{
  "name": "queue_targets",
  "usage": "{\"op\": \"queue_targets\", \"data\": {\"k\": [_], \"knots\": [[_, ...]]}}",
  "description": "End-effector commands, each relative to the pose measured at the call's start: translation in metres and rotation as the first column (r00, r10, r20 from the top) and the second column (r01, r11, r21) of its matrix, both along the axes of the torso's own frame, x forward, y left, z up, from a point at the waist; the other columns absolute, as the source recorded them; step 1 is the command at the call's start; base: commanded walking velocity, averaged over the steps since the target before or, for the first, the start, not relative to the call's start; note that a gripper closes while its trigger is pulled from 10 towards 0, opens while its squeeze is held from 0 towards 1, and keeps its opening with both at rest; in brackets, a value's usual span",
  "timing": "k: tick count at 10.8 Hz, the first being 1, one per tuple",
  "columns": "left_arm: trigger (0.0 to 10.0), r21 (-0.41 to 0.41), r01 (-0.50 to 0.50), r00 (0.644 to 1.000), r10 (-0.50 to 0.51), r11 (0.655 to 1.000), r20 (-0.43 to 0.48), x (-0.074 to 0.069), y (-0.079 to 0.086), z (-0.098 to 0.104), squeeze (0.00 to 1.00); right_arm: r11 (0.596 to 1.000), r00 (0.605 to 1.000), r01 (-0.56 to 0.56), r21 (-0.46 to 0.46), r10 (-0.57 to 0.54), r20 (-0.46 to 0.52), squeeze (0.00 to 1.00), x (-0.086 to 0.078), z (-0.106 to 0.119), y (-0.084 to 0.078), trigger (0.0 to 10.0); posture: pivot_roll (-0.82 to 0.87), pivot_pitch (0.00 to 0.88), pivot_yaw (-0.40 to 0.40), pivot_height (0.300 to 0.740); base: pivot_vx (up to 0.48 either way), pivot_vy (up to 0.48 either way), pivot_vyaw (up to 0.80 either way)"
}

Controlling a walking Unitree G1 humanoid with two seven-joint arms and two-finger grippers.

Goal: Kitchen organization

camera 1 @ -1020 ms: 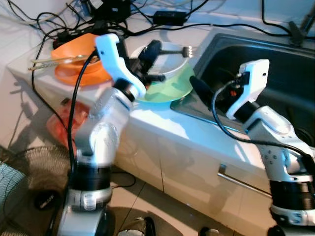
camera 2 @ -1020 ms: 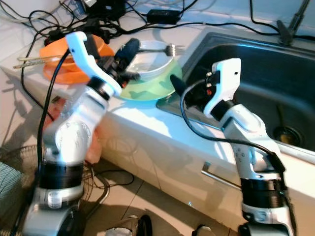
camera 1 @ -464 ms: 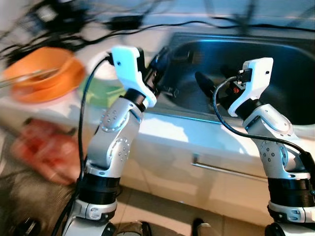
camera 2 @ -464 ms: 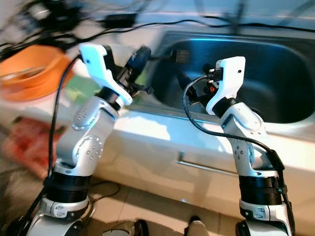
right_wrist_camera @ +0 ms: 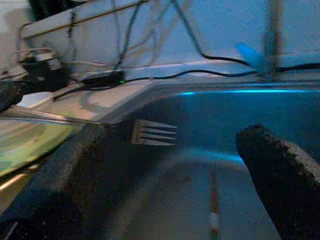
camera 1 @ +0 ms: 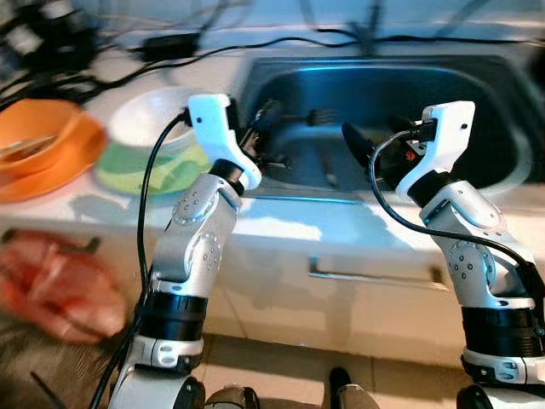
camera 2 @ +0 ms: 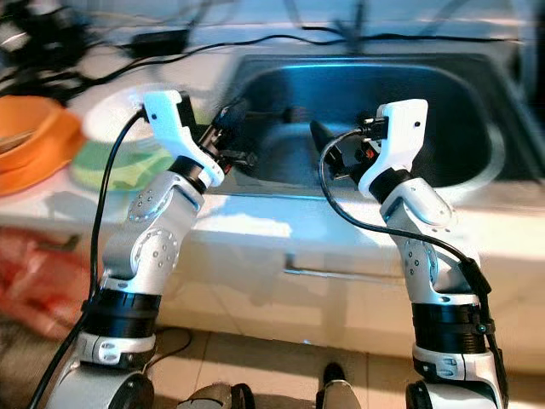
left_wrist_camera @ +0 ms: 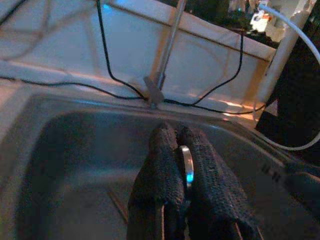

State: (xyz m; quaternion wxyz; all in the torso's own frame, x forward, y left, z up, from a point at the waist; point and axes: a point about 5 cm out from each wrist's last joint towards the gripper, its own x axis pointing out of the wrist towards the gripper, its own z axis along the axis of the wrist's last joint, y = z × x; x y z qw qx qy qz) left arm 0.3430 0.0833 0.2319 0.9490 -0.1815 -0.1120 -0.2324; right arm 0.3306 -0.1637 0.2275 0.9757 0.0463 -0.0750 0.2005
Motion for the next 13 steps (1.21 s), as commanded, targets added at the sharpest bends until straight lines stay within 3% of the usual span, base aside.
{"op": "queue_targets", "data": {"k": [1,6,9,11,13], "knots": [[0.0,-0.012,-0.035,0.999,0.035,0.999,0.008,0.005,0.007,0.004,0.00,1.000,1.000,0.014,0.008,-0.014,0.016,0.00,0.002,0.004,0.000,10.0,-0.01,0.103,0.129,0.740,0.000,0.000,-0.76],[0.0,-0.040,-0.118,0.992,0.116,0.992,-0.055,0.019,0.024,0.000,0.00,0.998,0.998,0.057,0.012,-0.058,0.024,0.00,0.004,0.002,-0.004,10.0,-0.01,0.104,0.133,0.740,0.000,0.000,-0.15],[0.0,-0.043,-0.111,0.992,0.108,0.993,-0.062,0.020,0.025,-0.002,0.00,0.997,0.997,0.072,0.011,-0.072,0.026,0.00,0.004,0.001,-0.006,10.0,-0.01,0.101,0.135,0.740,0.000,0.000,0.00],[0.0,-0.004,-0.145,0.987,0.144,0.989,-0.074,0.017,0.038,-0.016,0.00,0.989,0.988,0.140,0.041,-0.142,0.054,0.00,0.004,0.002,-0.011,10.0,0.00,0.097,0.134,0.740,0.000,0.000,0.00],[0.0,-0.017,-0.188,0.978,0.186,0.982,-0.094,0.017,0.049,-0.022,0.00,0.979,0.979,0.194,0.060,-0.197,0.057,0.00,0.004,-0.001,-0.015,10.0,0.01,0.092,0.132,0.740,0.000,0.000,0.00]]}}
